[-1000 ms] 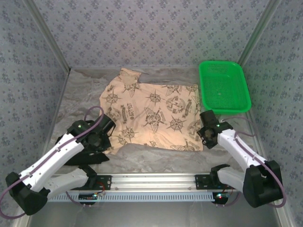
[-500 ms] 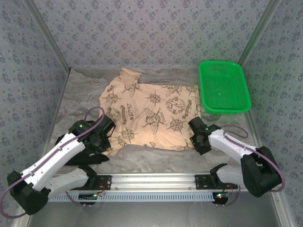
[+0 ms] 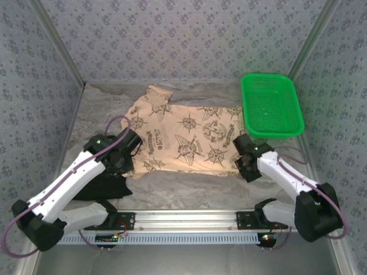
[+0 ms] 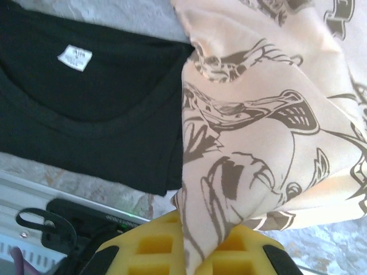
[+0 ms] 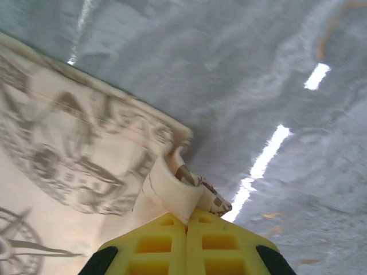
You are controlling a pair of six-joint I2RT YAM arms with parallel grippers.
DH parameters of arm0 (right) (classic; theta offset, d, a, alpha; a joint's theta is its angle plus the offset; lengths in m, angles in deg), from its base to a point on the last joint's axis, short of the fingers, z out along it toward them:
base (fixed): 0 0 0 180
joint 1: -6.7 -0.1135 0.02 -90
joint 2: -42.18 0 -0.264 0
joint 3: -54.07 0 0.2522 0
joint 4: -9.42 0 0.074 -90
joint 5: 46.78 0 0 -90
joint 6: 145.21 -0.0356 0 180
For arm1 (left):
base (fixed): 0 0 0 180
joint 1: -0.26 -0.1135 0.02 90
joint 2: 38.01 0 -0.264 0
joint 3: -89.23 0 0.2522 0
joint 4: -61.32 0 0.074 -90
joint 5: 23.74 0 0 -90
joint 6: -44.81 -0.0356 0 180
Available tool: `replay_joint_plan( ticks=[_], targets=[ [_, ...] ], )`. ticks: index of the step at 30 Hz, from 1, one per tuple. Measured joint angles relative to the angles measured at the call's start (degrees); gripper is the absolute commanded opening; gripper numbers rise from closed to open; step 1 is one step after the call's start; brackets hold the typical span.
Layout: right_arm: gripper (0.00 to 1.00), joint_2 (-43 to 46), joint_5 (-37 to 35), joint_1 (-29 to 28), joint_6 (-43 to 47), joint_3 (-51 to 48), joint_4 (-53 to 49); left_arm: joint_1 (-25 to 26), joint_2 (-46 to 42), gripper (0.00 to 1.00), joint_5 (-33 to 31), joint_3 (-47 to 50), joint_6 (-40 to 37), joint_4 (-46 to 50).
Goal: Fold the inside-out t-shirt
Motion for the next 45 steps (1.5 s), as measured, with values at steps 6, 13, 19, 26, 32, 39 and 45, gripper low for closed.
replay_joint_plan(
  ticks=[6, 13, 19, 26, 32, 39, 45],
  targets=[
    [0.0, -9.51, -0.24, 3.56, 4.11, 7.89, 2.89, -5.73, 9.18, 0.0, -1.22, -2.93, -4.92, -3.87],
    [0.0, -20.85, -0.26, 6.25, 7.21, 16.09, 6.29, -9.97, 20.63, 0.0, -1.9, -12.66, -10.08, -7.39],
    [0.0, -26.97, -1.36, 6.99, 8.63, 21.7, 7.5, -12.28, 31.54, 0.0, -2.29, -22.82, -14.45, -9.79],
    [0.07, -28.68, -3.74, 7.43, 9.44, 24.63, 7.8, -12.46, 42.42, 0.14, -2.95, -33.7, -19.04, -10.47],
    [0.42, -29.0, -4.59, 8.0, 10.82, 25.22, 9.27, -14.82, 47.76, 0.63, -1.38, -36.63, -19.67, -13.84],
    [0.45, -23.87, -7.87, 4.79, 13.75, 23.5, 9.51, -17.31, 41.44, 0.68, -1.07, -34.71, -18.53, -18.32],
    [0.44, -13.25, -10.69, -3.82, 18.4, 16.55, 8.48, -17.29, 28.48, 0.57, 4.98, -17.03, -15.08, -18.36]
  ],
)
